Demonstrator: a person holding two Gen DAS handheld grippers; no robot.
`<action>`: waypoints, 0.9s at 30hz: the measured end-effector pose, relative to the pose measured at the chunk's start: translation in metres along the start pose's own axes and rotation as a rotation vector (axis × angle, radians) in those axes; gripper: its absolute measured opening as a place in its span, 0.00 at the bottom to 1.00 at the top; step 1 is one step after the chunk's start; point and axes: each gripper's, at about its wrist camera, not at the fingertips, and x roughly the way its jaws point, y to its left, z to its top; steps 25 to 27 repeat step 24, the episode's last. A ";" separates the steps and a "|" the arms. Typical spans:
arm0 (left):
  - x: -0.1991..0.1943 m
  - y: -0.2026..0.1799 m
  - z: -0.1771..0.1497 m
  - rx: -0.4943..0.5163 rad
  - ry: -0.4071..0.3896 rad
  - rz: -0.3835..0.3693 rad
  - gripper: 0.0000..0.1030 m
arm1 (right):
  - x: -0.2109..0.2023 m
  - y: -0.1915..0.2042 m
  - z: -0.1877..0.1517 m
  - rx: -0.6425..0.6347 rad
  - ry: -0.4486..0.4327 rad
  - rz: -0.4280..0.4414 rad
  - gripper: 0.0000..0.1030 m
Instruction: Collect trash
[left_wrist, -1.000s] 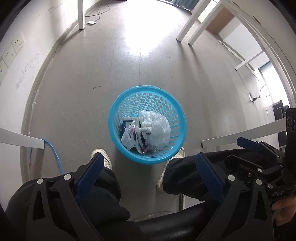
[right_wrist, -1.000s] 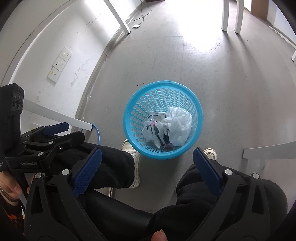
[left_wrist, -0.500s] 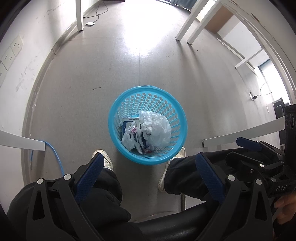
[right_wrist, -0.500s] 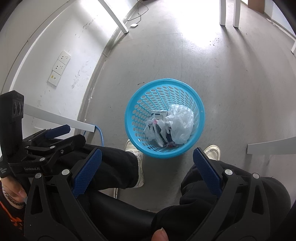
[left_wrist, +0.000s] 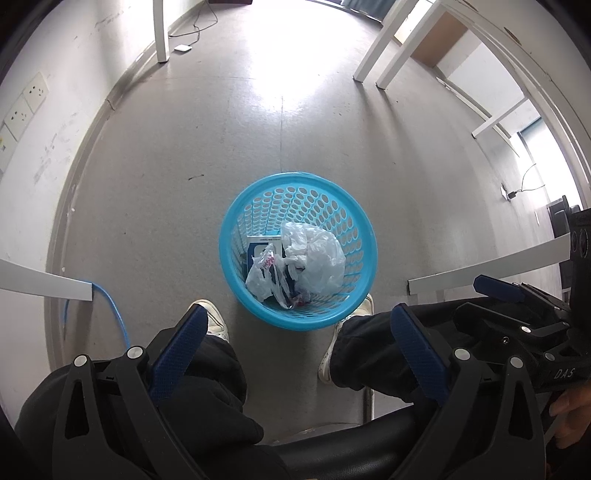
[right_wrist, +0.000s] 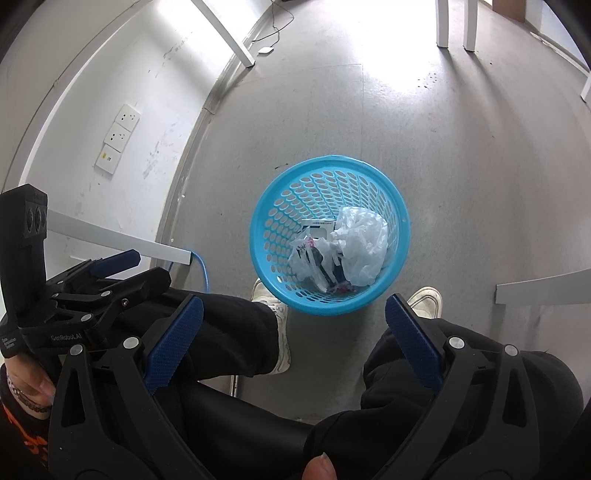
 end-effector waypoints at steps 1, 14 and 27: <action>0.000 0.000 0.000 -0.001 0.000 0.000 0.94 | 0.000 0.000 0.000 0.001 0.000 0.000 0.92; 0.001 0.001 0.001 0.000 0.004 -0.001 0.94 | 0.000 -0.002 0.002 0.005 0.005 0.007 0.92; 0.005 0.001 -0.003 -0.007 0.013 0.010 0.94 | 0.000 -0.002 0.002 0.006 0.005 0.006 0.92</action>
